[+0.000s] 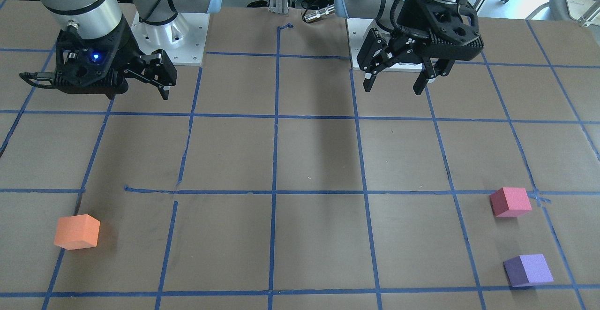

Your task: Arrange blocks in a line

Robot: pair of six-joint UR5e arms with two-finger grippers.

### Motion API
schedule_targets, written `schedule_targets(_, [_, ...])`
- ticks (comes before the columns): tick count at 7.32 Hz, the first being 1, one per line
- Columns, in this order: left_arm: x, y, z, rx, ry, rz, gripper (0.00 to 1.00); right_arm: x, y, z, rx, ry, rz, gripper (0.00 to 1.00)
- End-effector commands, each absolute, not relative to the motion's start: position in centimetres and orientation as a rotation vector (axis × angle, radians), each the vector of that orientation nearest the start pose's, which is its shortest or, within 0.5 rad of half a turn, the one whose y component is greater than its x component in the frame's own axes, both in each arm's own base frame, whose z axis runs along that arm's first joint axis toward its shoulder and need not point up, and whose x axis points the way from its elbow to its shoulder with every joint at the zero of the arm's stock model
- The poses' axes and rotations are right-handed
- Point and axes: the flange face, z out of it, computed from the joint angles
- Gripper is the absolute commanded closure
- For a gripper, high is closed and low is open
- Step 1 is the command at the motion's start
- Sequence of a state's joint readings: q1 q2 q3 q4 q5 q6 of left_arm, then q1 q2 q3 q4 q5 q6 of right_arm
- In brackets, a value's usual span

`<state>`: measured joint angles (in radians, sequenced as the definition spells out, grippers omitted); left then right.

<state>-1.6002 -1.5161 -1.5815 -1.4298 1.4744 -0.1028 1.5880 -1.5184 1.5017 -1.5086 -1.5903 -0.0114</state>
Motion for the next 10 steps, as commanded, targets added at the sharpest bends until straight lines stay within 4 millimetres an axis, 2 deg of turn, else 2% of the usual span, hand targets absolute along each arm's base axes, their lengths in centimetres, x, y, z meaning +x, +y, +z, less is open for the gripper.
schedule_targets(1, [-15.7,-47.7,52.3,-0.086,3.228,-0.284,0.0,13.7,-51.0,48.8,-0.054,3.162,0.063,0.0])
schedule_targets(2, [-15.7,-47.5,52.7,-0.081,3.225,-0.299,0.0,12.3,-51.6,48.6,-0.013,3.161,0.071,0.0])
schedule_targets(3, [-15.4,-47.8,52.6,0.033,3.195,-0.305,0.0,9.7,-52.5,48.0,0.042,3.159,0.086,0.0])
schedule_targets(5, [-15.3,-47.3,53.1,0.054,3.186,-0.325,0.0,5.5,-53.4,48.0,-0.082,3.151,0.067,0.0])
schedule_targets(6, [-15.3,-47.4,52.9,0.053,3.186,-0.317,0.0,3.4,-54.3,47.8,-0.087,3.156,0.023,0.0])
schedule_targets(7, [-15.4,-47.3,52.9,0.056,3.187,-0.312,0.0,1.3,-55.3,46.8,-0.162,3.151,0.031,0.0])
schedule_targets(8, [-15.4,-47.3,52.9,0.056,3.188,-0.315,0.0,-0.9,-56.3,45.9,-0.133,3.153,0.002,0.0])
schedule_targets(9, [-15.4,-47.4,53.0,0.052,3.194,-0.32,0.0,-1.8,-58.1,44.0,-0.13,3.15,-0.025,0.0])
schedule_targets(10, [-15.4,-47.4,52.8,0.054,3.195,-0.311,0.0,-2.4,-59.8,42.2,-0.229,3.153,-0.055,0.0])
